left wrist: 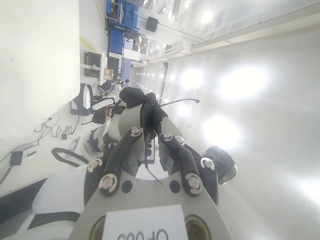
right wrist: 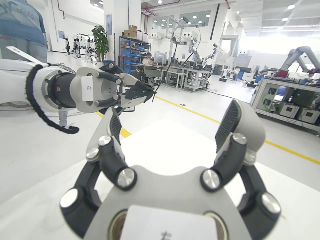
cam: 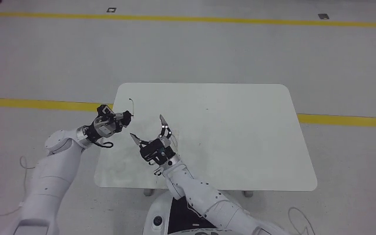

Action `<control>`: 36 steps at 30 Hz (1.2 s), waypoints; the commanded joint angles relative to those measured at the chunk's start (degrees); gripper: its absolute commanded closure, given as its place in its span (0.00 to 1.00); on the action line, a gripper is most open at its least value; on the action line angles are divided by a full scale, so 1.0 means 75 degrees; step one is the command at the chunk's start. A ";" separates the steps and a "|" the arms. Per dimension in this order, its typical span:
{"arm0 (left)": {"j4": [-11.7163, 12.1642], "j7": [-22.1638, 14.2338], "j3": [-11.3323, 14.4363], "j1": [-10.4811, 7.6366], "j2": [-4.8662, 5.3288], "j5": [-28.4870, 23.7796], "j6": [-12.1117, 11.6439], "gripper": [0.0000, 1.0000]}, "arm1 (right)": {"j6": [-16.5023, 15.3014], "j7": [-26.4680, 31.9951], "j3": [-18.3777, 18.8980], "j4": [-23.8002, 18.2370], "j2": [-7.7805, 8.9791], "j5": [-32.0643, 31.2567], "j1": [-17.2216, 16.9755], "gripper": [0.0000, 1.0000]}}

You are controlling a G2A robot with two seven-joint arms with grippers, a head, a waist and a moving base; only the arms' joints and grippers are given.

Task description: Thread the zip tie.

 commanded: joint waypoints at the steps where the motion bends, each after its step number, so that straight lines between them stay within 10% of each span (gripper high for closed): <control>1: -0.0044 0.0000 0.0001 0.0006 0.0011 -0.0009 -0.0117 1.00 | 0.0000 -0.0039 -0.0003 0.0013 0.0006 0.0039 0.0007 0.00; 8: -0.0085 0.0089 0.0023 0.0029 0.0005 -0.0018 -0.0079 1.00 | 0.0000 -0.0039 -0.0003 0.0013 0.0006 0.0039 0.0007 0.00; 17: -0.0458 0.0000 0.0248 0.0205 -0.0018 -0.0821 0.1243 1.00 | 0.0000 -0.0433 -0.0013 0.0216 0.0158 0.0039 0.0306 0.00; 25: -0.0536 0.0054 0.0219 0.0209 0.0001 -0.0684 0.0915 1.00 | 0.0000 -0.0427 0.0000 0.0220 0.0183 0.0039 0.0342 0.00; 36: -0.0830 0.0511 0.0270 0.0384 0.0004 -0.1083 0.1882 1.00 | 0.0000 -0.0912 -0.0147 0.0627 0.0394 0.0039 0.0820 0.00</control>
